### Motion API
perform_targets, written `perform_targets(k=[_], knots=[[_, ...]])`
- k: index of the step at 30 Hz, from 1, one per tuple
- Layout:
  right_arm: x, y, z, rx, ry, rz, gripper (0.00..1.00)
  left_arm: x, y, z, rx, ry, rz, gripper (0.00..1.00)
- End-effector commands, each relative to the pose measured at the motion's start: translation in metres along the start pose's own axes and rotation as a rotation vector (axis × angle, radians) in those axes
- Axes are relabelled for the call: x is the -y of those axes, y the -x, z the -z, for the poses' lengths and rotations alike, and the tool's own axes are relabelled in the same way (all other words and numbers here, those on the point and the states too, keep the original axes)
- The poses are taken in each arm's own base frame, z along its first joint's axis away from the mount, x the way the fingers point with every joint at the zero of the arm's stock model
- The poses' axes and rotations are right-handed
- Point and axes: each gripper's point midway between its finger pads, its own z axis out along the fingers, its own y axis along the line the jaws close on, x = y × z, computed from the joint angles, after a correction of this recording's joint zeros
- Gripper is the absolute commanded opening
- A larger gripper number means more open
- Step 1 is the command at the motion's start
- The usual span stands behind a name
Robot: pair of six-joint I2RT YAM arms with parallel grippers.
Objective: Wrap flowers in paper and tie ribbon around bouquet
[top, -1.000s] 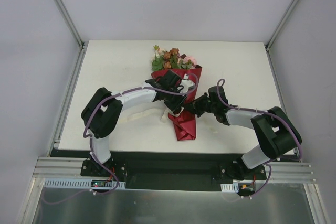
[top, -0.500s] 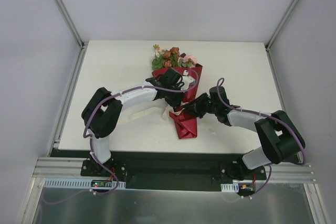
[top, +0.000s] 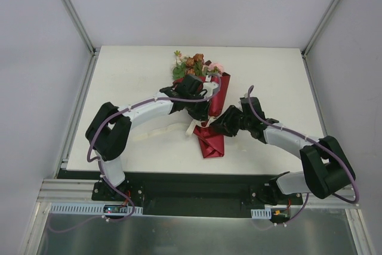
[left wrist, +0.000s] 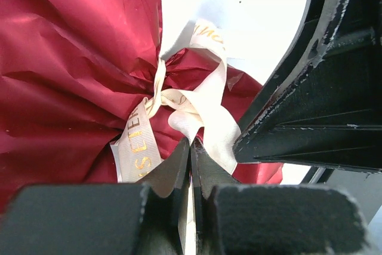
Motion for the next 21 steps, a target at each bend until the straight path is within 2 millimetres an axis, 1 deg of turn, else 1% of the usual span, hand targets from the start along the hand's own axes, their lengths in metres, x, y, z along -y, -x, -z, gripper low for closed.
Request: perform_targets(k=[1, 2, 5, 6, 7, 8, 9, 10, 11, 12, 13, 14, 15, 16, 17, 18, 19, 20, 21], knots=[[-0.028, 0.009, 0.007, 0.009, 0.068, 0.109, 0.44, 0.009, 0.011, 0.015, 0.052, -0.045, 0.012, 0.0], [-0.031, 0.01, 0.009, 0.019, 0.075, 0.121, 0.5, 0.008, 0.011, 0.015, 0.051, -0.045, 0.017, 0.0], [-0.038, 0.012, 0.01, 0.018, 0.091, 0.151, 0.51, 0.005, 0.01, 0.014, 0.049, -0.053, 0.041, 0.0], [-0.039, 0.013, 0.01, 0.019, 0.095, 0.172, 0.51, 0.008, 0.01, 0.015, 0.049, -0.072, 0.052, 0.0], [-0.041, 0.014, 0.01, 0.023, 0.098, 0.191, 0.49, 0.005, 0.009, 0.014, 0.046, -0.071, 0.064, 0.0], [-0.043, 0.015, 0.012, 0.028, 0.106, 0.217, 0.43, 0.005, 0.01, 0.014, 0.049, -0.074, 0.072, 0.0], [-0.044, 0.017, 0.013, 0.034, 0.112, 0.257, 0.41, 0.004, 0.01, 0.015, 0.05, -0.081, 0.081, 0.0], [-0.053, 0.019, 0.017, 0.035, 0.144, 0.381, 0.39, 0.004, 0.012, 0.017, 0.056, -0.085, 0.087, 0.0], [-0.05, 0.019, 0.02, 0.027, 0.127, 0.459, 0.3, 0.002, 0.012, 0.018, 0.059, -0.084, 0.099, 0.0], [-0.05, 0.022, 0.023, 0.042, 0.118, 0.534, 0.28, 0.001, 0.012, 0.018, 0.065, -0.084, 0.102, 0.0], [-0.05, 0.025, 0.026, 0.063, 0.117, 0.689, 0.27, 0.002, 0.013, 0.02, 0.072, -0.092, 0.103, 0.0], [-0.056, 0.029, 0.032, 0.099, 0.116, 0.767, 0.27, 0.0, 0.013, 0.02, 0.076, -0.095, 0.111, 0.0], [-0.058, 0.034, 0.034, 0.129, 0.104, 0.84, 0.29, 0.0, 0.014, 0.02, 0.083, -0.098, 0.113, 0.0], [-0.057, 0.039, 0.034, 0.163, 0.069, 0.994, 0.31, 0.0, 0.014, 0.019, 0.085, -0.105, 0.115, 0.0], [-0.068, 0.043, 0.036, 0.183, 0.069, 1.054, 0.36, 0.001, 0.014, 0.019, 0.085, -0.109, 0.119, 0.0], [-0.068, 0.048, 0.03, 0.18, 0.052, 1.101, 0.38, 0.001, 0.015, 0.019, 0.087, -0.112, 0.121, 0.0], [-0.063, 0.05, 0.026, 0.157, 0.023, 1.13, 0.39, 0.001, 0.015, 0.018, 0.088, -0.114, 0.121, 0.0], [-0.071, 0.057, 0.025, 0.159, 0.017, 1.21, 0.4, 0.0, 0.015, 0.019, 0.089, -0.115, 0.123, 0.0], [-0.064, 0.059, 0.018, 0.135, 0.001, 1.238, 0.4, 0.0, 0.015, 0.018, 0.09, -0.115, 0.123, 0.0]])
